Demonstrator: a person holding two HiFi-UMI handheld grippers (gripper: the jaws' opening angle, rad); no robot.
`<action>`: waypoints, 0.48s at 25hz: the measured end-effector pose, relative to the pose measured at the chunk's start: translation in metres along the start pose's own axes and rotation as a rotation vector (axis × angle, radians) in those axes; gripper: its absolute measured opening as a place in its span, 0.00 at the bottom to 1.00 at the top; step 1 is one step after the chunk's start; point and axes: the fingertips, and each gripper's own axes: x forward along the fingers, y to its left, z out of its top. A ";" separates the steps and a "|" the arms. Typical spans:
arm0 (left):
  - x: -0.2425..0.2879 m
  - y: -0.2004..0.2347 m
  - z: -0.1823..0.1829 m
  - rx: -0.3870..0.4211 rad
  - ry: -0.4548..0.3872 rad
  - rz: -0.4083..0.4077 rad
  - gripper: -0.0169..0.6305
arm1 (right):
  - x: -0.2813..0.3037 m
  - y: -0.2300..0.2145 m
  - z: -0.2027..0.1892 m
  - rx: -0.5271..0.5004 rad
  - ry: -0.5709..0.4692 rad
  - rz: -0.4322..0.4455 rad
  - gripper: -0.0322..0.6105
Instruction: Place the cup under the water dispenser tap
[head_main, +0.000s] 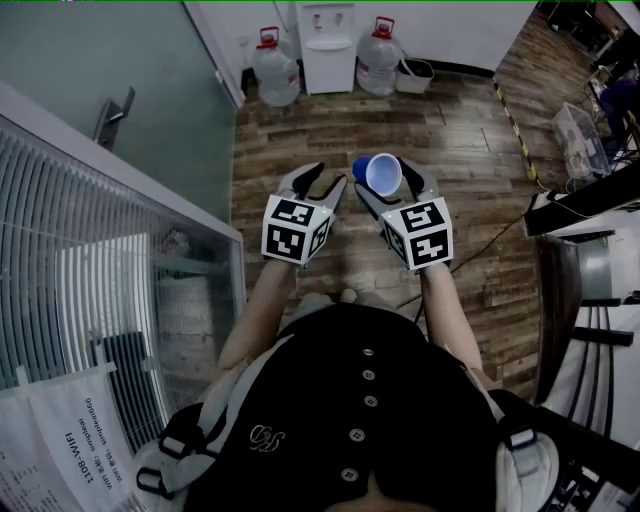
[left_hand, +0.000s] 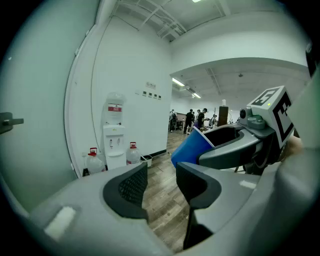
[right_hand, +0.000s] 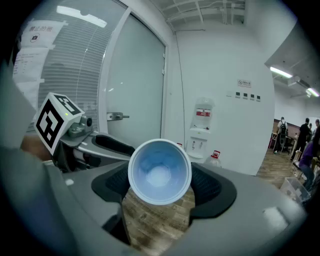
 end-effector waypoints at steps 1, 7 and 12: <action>-0.001 0.000 0.001 0.000 -0.003 0.000 0.29 | 0.001 0.001 0.000 -0.009 0.000 -0.002 0.61; -0.003 0.000 0.007 0.000 -0.018 -0.009 0.29 | 0.004 0.008 -0.003 0.000 0.005 0.014 0.61; -0.005 0.005 0.009 -0.028 -0.032 -0.004 0.29 | 0.007 0.011 -0.002 0.008 0.005 0.017 0.61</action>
